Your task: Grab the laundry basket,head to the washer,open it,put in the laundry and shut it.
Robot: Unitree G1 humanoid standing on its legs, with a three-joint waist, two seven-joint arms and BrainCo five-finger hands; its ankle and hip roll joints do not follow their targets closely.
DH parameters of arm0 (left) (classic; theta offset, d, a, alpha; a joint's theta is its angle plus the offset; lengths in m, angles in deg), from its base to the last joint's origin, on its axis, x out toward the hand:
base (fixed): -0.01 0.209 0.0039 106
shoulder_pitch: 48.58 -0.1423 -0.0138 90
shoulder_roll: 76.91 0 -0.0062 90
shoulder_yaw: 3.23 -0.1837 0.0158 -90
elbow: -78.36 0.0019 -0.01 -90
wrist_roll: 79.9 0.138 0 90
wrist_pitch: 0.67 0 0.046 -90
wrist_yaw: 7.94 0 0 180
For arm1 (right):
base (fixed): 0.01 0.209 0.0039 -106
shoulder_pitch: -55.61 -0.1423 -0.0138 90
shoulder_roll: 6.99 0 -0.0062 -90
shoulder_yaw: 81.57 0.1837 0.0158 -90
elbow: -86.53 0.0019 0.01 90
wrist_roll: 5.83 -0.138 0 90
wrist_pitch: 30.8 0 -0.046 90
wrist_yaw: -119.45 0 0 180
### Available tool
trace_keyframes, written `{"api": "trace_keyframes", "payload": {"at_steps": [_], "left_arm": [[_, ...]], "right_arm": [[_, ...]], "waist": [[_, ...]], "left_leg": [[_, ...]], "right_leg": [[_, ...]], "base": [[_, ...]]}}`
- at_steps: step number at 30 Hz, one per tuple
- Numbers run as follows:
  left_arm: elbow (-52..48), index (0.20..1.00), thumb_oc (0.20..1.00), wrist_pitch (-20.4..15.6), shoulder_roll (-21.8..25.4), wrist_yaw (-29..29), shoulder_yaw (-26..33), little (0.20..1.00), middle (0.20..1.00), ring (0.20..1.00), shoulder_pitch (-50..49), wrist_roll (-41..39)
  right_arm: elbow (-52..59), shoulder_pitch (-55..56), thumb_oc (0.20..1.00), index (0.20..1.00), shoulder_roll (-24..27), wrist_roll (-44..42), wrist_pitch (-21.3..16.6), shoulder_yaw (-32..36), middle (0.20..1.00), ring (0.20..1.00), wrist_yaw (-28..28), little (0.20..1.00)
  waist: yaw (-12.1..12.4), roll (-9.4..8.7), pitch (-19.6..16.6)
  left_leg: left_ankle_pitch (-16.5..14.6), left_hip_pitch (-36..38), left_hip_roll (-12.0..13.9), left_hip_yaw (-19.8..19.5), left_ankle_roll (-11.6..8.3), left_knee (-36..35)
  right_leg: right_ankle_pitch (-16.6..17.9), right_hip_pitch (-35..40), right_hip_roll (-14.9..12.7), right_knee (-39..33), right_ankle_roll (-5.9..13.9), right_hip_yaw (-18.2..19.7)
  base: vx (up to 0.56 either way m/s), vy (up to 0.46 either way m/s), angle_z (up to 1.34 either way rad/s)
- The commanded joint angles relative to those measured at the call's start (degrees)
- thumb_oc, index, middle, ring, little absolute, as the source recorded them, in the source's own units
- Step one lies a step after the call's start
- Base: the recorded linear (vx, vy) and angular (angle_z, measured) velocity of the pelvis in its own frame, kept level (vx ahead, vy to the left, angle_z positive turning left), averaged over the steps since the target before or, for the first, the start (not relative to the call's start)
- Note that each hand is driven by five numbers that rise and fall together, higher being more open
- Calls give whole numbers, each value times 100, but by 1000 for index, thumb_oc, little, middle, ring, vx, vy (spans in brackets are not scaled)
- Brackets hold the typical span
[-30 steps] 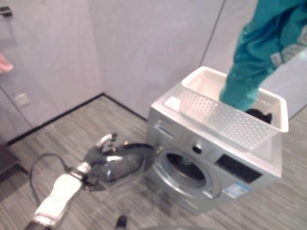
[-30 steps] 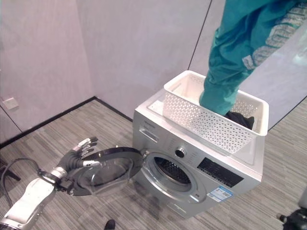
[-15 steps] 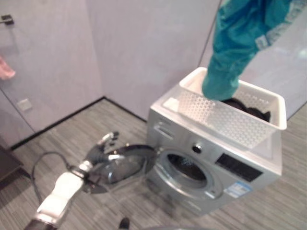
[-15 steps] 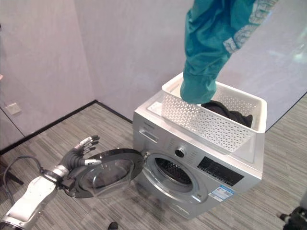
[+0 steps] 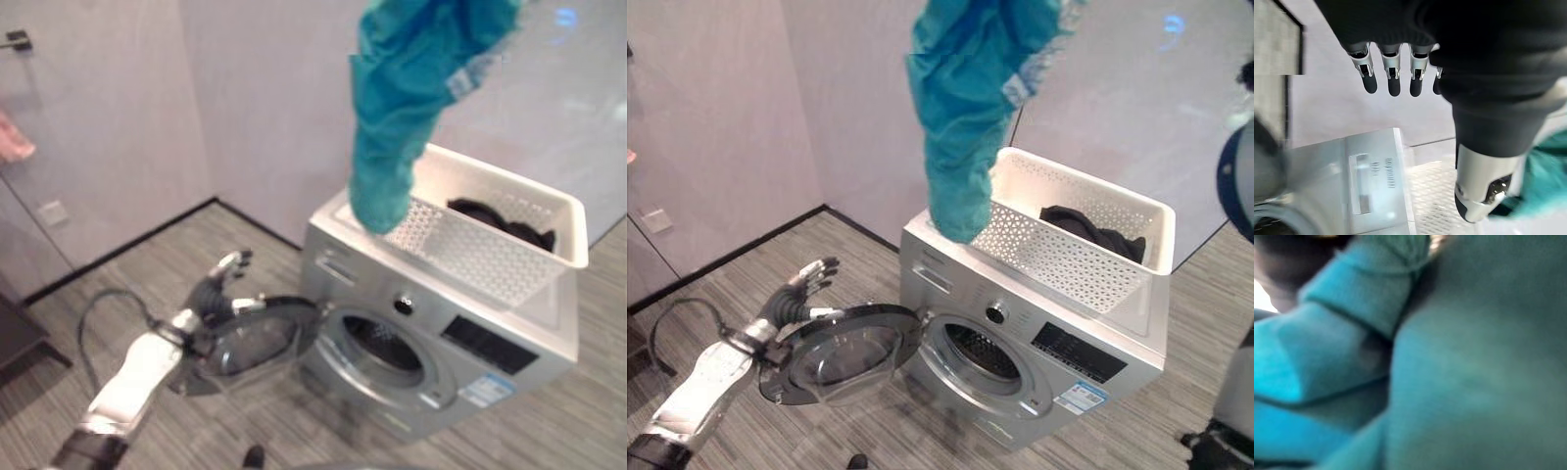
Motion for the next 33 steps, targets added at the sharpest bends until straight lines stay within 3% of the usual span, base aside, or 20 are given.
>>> {"api": "trace_keyframes", "payload": {"at_steps": [1,4,10,18,33], "left_arm": [[-234,1000,1000,-544,-14,-208,-207,1000,1000,1000,1002,-113],[-291,1000,1000,-660,-234,-365,-686,1000,1000,1000,1881,-24],[-154,1000,1000,-723,-527,-515,-1139,1000,1000,1000,2595,64],[19,1000,1000,-691,-678,-591,-1240,1000,1000,1000,2725,73],[1114,1000,1000,-750,-1336,-1384,-1224,1000,1000,1000,3313,457]], "right_arm": [[-314,-642,200,200,20,-253,116,37,200,200,156,200],[-172,-324,200,200,-292,-312,88,407,200,200,235,200],[46,37,200,200,-584,-269,61,795,200,200,234,200],[285,369,200,200,-758,-281,19,1101,200,200,193,200],[1635,1290,200,200,-726,-324,-108,2095,200,200,185,200]], "waist": [[-12,-304,-110],[-53,-286,-89],[-65,-247,-44],[-47,-196,25],[-140,-146,60]], "left_leg": [[-828,333,384,204,-5,76],[-750,264,350,185,-37,73],[-720,213,326,149,-51,73],[-712,235,317,141,-30,73],[-755,307,320,236,5,73]], "right_leg": [[32,-104,-845,107,709,-309],[63,-118,-862,132,699,-379],[63,-105,-876,141,694,-456],[57,-97,-882,139,687,-463],[44,-149,-873,161,648,-348]], "base": [[25,2,6],[-35,9,1],[-10,3,11],[0,1,0],[0,0,0]]}}
